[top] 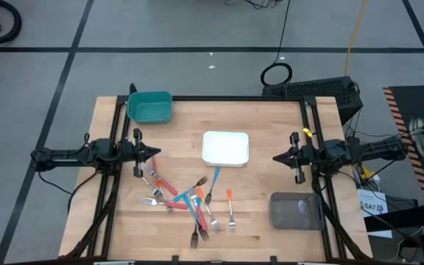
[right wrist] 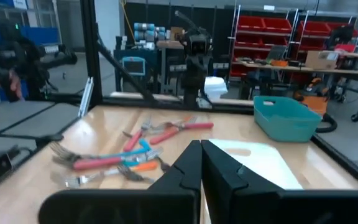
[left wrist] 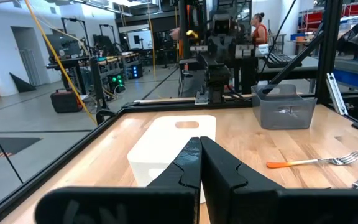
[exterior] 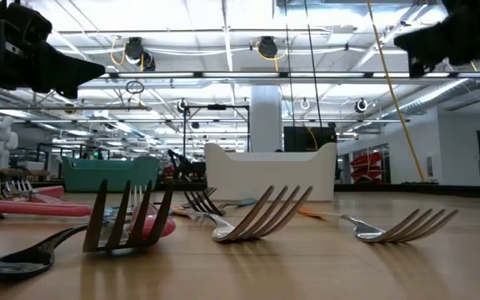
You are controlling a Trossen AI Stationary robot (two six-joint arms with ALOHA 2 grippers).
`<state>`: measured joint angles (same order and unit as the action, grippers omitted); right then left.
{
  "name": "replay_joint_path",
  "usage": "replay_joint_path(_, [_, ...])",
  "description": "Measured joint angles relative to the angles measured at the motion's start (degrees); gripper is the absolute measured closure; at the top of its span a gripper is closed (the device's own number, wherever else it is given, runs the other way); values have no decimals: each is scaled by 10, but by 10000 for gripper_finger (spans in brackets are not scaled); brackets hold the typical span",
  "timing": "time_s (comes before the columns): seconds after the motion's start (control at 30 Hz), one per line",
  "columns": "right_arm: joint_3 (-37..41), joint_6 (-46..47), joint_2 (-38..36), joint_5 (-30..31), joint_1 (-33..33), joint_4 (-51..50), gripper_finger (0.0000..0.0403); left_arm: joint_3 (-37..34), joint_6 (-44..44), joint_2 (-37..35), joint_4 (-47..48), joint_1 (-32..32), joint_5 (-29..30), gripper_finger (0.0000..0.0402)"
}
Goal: Sort silverware by color (type)
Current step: Put the orange fork into the white bin
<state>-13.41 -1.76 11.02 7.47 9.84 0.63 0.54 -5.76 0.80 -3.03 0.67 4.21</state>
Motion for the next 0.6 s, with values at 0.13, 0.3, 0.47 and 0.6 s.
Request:
replay_joint_path(0.13, [-56,16,43,0,0,-23,402,0,0,0,0,0,0,394])
replay_joint_path(0.3, [-142,32,100,0,0,-82,402,0,0,0,0,0,0,394])
replay_joint_path(0.47, [-226,37,154,0,0,-125,403,0,0,0,0,0,0,394])
replay_joint_path(0.6, [-281,36,190,0,0,-142,403,0,0,0,0,0,0,394])
